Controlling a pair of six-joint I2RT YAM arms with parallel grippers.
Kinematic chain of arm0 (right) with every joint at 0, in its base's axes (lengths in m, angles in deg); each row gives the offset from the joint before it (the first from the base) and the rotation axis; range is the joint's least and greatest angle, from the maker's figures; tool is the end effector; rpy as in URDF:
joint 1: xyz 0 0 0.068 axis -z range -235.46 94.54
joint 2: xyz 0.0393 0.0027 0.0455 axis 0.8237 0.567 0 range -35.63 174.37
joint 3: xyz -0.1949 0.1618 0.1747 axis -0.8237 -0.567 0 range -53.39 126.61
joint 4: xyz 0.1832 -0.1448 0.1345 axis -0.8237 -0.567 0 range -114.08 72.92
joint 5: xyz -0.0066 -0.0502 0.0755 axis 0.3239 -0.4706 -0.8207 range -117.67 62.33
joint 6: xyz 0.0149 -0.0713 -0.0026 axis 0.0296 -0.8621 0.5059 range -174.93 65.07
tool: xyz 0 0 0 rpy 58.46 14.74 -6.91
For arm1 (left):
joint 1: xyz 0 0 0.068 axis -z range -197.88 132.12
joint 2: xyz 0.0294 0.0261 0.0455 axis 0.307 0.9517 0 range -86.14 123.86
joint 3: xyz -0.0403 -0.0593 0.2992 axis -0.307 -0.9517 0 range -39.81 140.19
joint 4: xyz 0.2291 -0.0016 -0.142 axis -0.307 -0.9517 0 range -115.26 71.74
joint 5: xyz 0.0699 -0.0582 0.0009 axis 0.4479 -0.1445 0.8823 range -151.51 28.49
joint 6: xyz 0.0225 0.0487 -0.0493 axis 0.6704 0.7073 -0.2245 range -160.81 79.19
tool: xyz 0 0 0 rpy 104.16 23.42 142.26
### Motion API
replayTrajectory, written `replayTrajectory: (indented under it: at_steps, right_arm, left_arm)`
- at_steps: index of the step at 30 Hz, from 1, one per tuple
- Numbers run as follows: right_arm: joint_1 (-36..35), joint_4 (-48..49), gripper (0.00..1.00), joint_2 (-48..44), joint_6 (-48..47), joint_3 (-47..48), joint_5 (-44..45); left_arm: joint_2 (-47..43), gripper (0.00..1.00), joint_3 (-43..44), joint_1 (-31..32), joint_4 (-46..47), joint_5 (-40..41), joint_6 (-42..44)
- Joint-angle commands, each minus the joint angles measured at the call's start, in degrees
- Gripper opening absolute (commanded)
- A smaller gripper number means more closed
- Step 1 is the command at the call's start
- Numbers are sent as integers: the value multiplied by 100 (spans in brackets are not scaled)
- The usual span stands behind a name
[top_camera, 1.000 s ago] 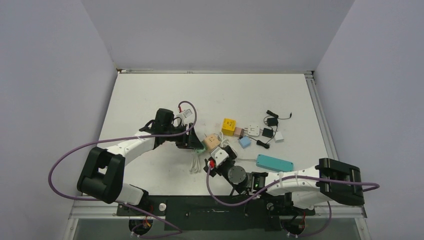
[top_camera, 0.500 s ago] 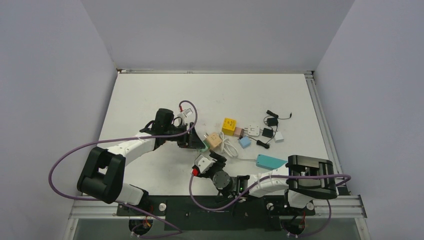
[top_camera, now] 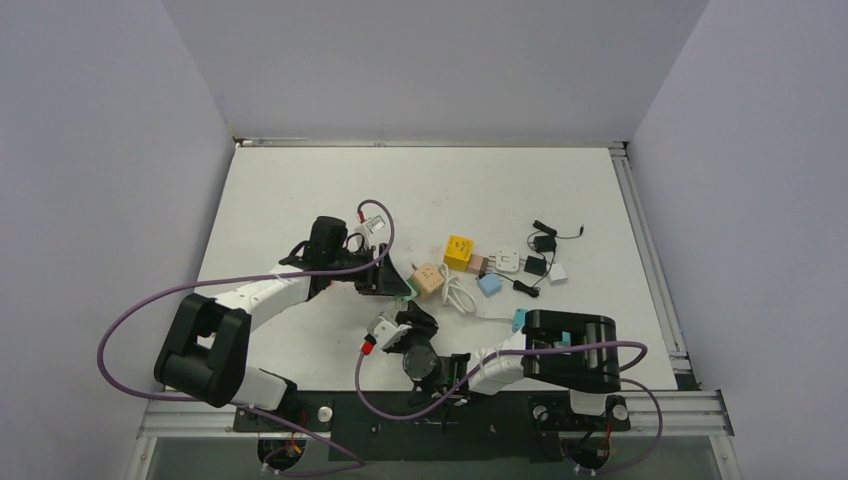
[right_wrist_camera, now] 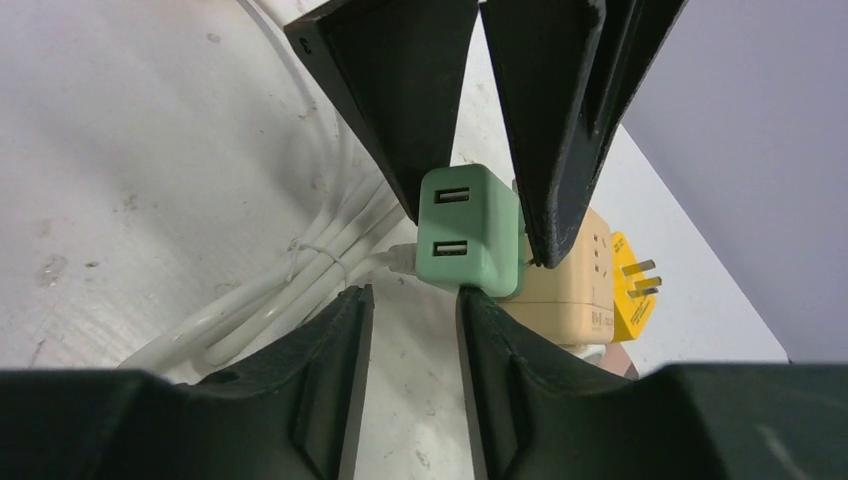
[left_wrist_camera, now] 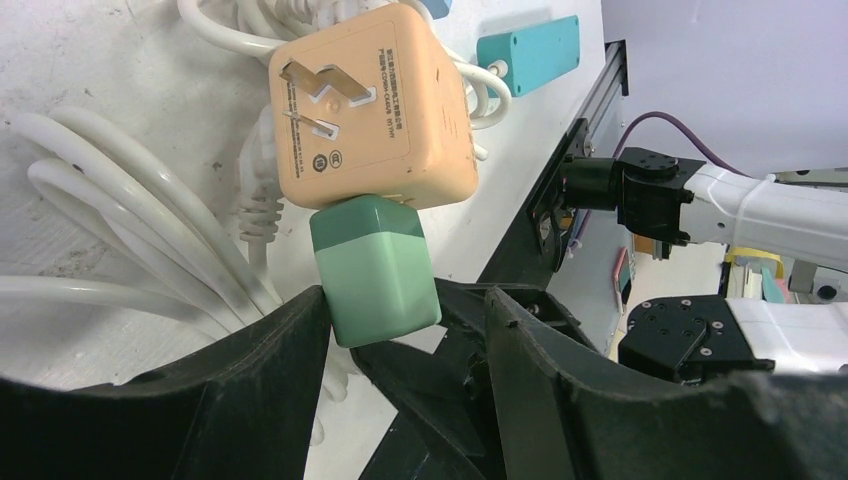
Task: Pull the plug off the socket
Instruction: Remove the plug from the socket.
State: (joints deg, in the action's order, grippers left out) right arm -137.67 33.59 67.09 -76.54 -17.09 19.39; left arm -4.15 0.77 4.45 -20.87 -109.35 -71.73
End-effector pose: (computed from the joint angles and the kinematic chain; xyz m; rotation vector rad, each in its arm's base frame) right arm 0.0919 0.3442 0.1664 -0.9739 1.4622 0.0099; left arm 0.2518 -0.1520 0.2080 0.2723 2.4424 -1.4168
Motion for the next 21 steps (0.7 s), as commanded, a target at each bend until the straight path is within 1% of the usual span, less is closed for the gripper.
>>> replayTrajectory:
  at_steps: [1,3,6,9,10,15,18,21]
  right_arm:
    - [-28,589,32,271,-416,280,651]
    - [-31,762,24,269,-494,234,802]
    - [-16,970,15,116,-537,82,899]
    - [40,1072,6,-196,-431,-127,846]
    - [74,1043,5,-343,-329,-199,778]
    - [314,634,5,-1233,387,-504,227]
    - [546,270,5,-1896,913,-658,-216]
    - [1051,-124,5,-2555,1645,-851,-954]
  left_arm:
    - [-134,53,34,35,552,-353,-40]
    - [-189,53,36,35,545,-319,-18]
    - [-377,54,70,35,411,-160,138]
    - [-642,59,114,9,271,90,351]
    - [-770,61,117,-17,91,183,396]
    - [-1193,70,112,-190,-124,649,575]
    - [-1434,72,84,-346,-242,1057,618]
    - [-1606,73,76,-417,-383,1352,737]
